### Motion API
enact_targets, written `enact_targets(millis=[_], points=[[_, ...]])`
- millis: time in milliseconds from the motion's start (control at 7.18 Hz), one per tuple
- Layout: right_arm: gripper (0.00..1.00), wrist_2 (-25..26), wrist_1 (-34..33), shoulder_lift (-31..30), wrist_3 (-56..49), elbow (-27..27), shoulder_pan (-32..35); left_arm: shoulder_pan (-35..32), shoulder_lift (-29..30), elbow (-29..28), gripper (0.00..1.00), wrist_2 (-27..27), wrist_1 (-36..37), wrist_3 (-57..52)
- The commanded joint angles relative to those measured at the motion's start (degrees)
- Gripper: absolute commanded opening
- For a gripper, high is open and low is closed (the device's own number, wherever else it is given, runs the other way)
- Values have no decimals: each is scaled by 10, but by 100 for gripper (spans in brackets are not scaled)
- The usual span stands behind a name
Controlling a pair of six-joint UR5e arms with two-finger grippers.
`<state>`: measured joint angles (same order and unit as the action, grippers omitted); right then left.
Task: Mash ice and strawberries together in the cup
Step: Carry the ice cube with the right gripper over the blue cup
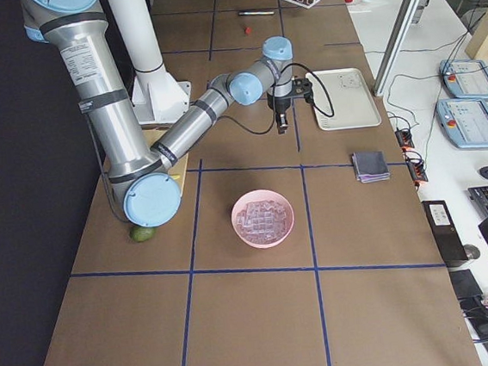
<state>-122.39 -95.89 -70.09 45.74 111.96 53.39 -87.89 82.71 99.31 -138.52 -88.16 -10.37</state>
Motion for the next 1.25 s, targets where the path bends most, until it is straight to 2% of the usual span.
enact_targets(millis=[0, 418, 836, 975, 1114], points=[[0, 55, -4, 111, 156, -44, -85, 0, 1, 0, 100, 0, 0, 0], [0, 159, -33, 225, 304, -84, -199, 0, 0, 9, 100, 0, 0, 0], [0, 200, -43, 342, 347, -209, -256, 0, 0, 9, 100, 0, 0, 0], [0, 207, -43, 350, 353, -227, -268, 0, 0, 9, 100, 1, 0, 0], [0, 206, -45, 337, 353, -223, -269, 0, 0, 8, 100, 0, 0, 0]])
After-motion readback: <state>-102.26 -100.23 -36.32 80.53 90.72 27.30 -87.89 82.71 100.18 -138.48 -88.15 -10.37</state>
